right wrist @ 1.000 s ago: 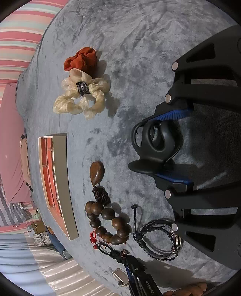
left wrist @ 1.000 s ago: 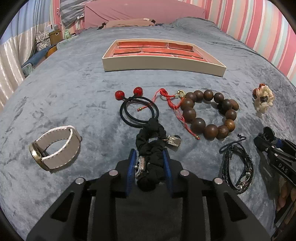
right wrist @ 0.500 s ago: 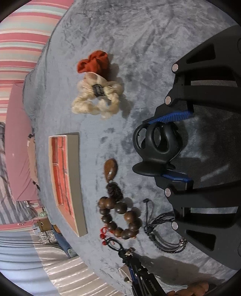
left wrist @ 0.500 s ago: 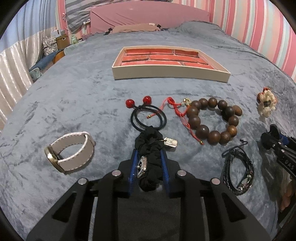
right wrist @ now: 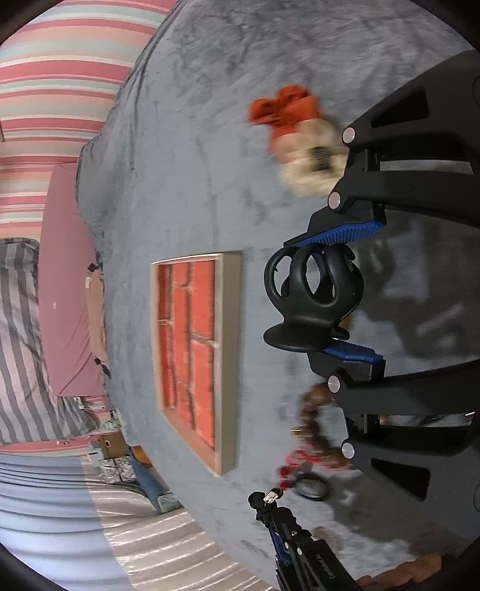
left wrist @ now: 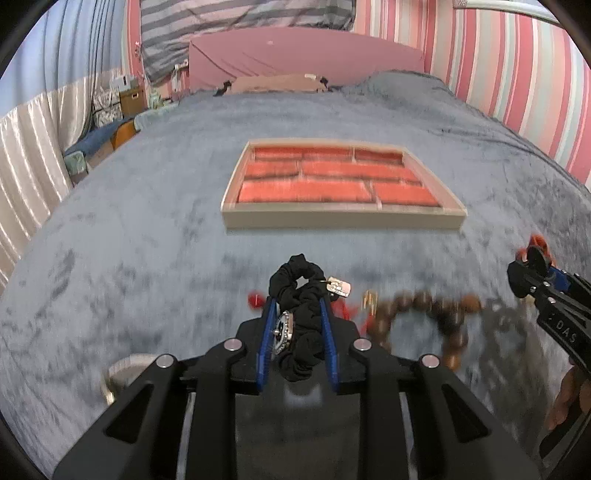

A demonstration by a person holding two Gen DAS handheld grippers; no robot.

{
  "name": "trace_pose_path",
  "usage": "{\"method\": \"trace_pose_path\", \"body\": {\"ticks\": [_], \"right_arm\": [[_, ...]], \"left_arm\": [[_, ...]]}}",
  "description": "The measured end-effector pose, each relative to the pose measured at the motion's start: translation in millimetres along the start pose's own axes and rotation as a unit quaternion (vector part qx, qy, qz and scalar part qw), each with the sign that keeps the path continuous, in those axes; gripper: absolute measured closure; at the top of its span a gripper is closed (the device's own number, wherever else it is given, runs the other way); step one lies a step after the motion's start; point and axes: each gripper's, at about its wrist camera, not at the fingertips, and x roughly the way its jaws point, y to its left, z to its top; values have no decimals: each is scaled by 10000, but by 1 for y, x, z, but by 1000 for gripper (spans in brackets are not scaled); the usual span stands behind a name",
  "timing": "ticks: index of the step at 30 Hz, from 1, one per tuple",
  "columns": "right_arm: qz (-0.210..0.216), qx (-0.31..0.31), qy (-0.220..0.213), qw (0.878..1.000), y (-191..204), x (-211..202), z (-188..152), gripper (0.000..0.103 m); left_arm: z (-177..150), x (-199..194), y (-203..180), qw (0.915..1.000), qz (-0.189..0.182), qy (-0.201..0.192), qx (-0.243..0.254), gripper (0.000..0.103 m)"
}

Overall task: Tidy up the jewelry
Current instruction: 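Carry scrunchie and claw clip into the brick-lined tray with both tools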

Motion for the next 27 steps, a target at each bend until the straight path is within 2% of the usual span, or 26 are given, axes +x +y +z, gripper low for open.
{"method": "trace_pose_path", "body": {"ticks": [7, 15, 18, 21, 22, 25, 27], "right_arm": [[63, 86, -86, 9999, 9, 39, 58, 58], [110, -69, 89, 9999, 23, 108, 120, 58], [93, -434, 117, 9989, 36, 136, 138, 58], [-22, -1401, 100, 9901, 68, 161, 139, 58], [37, -1503, 168, 9885, 73, 170, 137, 58], [379, -809, 355, 9954, 58, 187, 136, 58], [391, -612, 389, 9966, 49, 194, 137, 58]], "left_arm": [[63, 27, 0, 9996, 133, -258, 17, 79], [138, 86, 6, 9996, 250, -140, 60, 79], [167, 111, 4, 9994, 295, -119, 140, 79], [189, 137, 4, 9991, 377, -46, 180, 79], [194, 145, 5, 9990, 416, -40, 180, 79], [195, 156, 11, 9991, 402, -70, 136, 79], [194, 164, 16, 9994, 346, -13, 72, 79]]}}
